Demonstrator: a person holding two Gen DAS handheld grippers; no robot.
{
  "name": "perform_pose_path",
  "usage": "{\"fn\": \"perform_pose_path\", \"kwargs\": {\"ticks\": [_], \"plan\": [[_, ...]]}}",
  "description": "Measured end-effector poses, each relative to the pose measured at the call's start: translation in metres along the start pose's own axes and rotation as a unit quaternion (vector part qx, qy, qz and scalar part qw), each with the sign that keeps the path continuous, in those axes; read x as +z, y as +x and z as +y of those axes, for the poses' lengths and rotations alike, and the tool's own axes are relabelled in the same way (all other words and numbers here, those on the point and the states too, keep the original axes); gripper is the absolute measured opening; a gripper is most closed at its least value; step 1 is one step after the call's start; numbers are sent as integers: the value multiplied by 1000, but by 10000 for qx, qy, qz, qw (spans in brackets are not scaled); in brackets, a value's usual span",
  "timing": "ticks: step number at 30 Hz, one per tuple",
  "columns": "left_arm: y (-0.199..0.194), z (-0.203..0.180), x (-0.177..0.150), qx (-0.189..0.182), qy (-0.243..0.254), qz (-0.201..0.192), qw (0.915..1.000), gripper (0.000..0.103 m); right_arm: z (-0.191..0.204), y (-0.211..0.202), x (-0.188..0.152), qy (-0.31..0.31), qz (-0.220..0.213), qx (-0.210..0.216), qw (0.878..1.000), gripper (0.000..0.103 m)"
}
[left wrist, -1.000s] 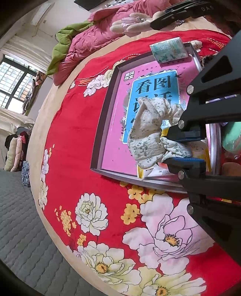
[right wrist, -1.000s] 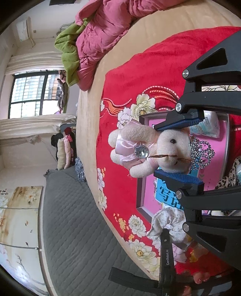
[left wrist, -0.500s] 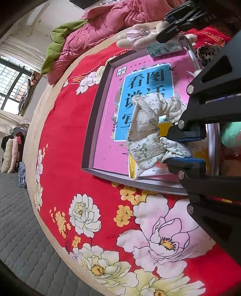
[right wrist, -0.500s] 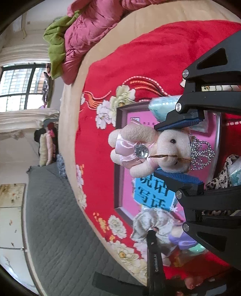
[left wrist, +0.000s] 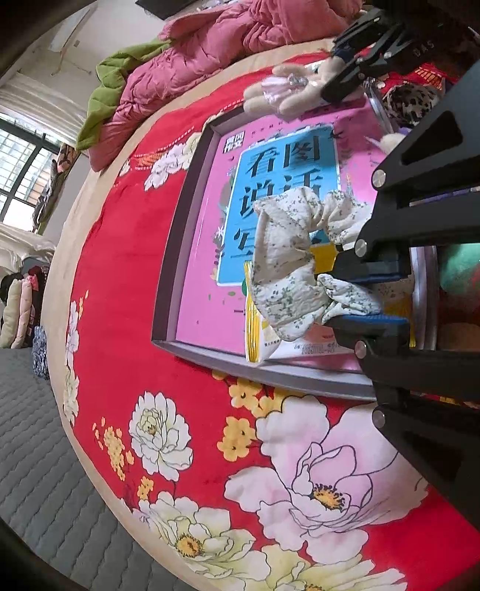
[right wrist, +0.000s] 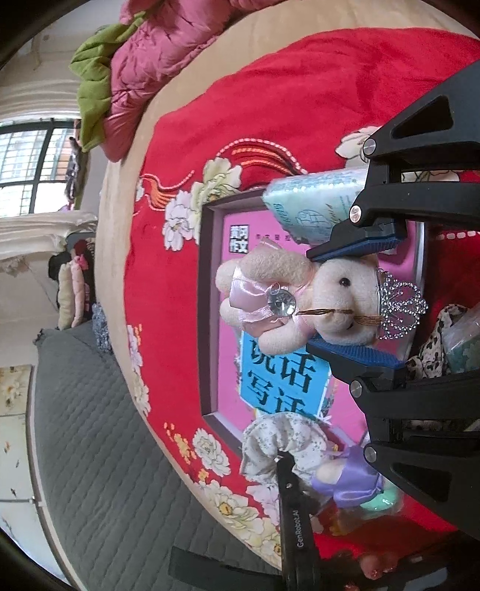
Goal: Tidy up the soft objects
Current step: 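Lower the scrunchie into the pink box with the left tool while the right tool lowers the bunny beside it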
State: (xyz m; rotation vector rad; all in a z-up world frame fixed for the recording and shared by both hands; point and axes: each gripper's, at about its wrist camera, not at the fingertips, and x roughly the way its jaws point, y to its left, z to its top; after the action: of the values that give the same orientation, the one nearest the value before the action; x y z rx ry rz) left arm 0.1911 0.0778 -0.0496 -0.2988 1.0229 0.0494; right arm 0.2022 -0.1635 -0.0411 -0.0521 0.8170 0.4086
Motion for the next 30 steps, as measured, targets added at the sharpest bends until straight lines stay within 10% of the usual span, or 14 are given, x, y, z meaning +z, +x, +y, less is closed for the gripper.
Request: {"fn": "perform_pose_path", "kwargs": {"ticks": [30], "plan": [[1,-1,-1,19,46,17,10000,15,3,14,-7,-7,336,48,9994,47]]}}
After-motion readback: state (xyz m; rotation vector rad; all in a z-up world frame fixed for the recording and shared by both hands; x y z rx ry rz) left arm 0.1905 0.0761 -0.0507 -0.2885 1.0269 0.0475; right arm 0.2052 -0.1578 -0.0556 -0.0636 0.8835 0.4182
